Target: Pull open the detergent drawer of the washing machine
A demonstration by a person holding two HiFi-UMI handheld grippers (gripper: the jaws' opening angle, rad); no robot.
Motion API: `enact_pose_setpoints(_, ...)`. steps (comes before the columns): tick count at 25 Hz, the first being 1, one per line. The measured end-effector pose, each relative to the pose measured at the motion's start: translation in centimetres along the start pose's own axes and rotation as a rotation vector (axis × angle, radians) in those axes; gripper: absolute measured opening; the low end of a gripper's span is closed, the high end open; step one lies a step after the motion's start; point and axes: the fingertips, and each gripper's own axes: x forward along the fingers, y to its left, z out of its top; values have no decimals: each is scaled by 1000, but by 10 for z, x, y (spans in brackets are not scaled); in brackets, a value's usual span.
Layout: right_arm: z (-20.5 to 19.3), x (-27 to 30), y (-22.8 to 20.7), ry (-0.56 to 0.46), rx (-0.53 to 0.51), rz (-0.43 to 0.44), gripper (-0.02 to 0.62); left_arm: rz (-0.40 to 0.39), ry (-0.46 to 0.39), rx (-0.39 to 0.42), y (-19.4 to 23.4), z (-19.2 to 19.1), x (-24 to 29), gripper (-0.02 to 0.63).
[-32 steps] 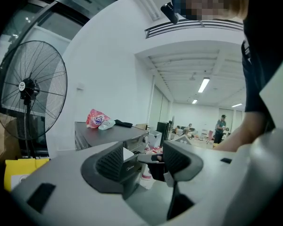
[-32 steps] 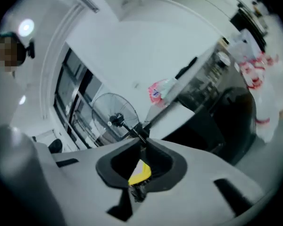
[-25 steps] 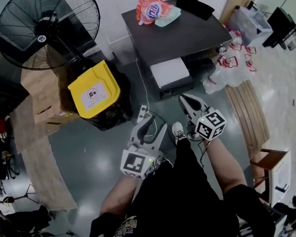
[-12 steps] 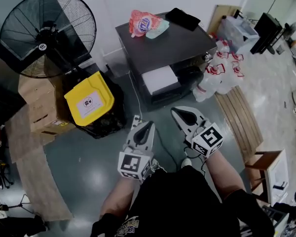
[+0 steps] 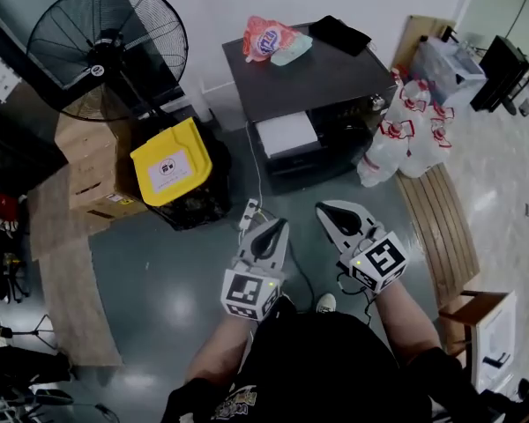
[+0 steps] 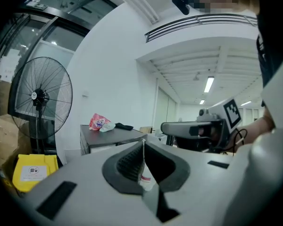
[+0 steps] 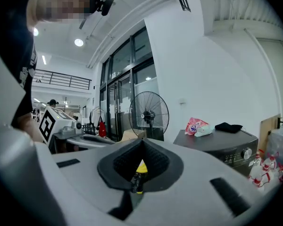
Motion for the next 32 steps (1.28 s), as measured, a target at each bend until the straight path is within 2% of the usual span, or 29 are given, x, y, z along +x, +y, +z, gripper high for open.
enact_pose_setpoints(6,-3,-40,-6,-23,26,52,3,50,12,-3,-49,-10,4,12)
enact_pose_setpoints(11,-11,-62,-11,-22,43,82,3,83,18,6,-73,-16,8,12)
enact_pose_setpoints(17,-13,-74,-13,-29,49,108,3,105,19,19,-85,-18,10,12)
enact_pose_setpoints(32,-3,-94,-8,-52,30,114,3,96,-6,47,-104,-6,14,12)
